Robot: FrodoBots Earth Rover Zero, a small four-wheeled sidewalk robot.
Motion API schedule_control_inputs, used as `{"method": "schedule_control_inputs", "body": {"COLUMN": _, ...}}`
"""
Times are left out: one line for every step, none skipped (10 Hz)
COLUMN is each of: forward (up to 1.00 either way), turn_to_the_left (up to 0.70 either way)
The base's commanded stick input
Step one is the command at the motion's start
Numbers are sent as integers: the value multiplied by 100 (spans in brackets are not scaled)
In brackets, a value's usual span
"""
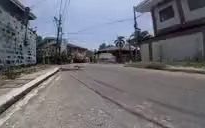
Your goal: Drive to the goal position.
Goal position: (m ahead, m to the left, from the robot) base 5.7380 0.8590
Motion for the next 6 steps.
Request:
{"method": "schedule_control_inputs", "body": {"forward": 100, "turn_to_the_left": -26}}
{"method": "schedule_control_inputs", "body": {"forward": 100, "turn_to_the_left": -8}}
{"method": "schedule_control_inputs", "body": {"forward": 100, "turn_to_the_left": -2}}
{"method": "schedule_control_inputs", "body": {"forward": 100, "turn_to_the_left": 0}}
{"method": "schedule_control_inputs", "body": {"forward": 100, "turn_to_the_left": 0}}
{"method": "schedule_control_inputs", "body": {"forward": 100, "turn_to_the_left": 0}}
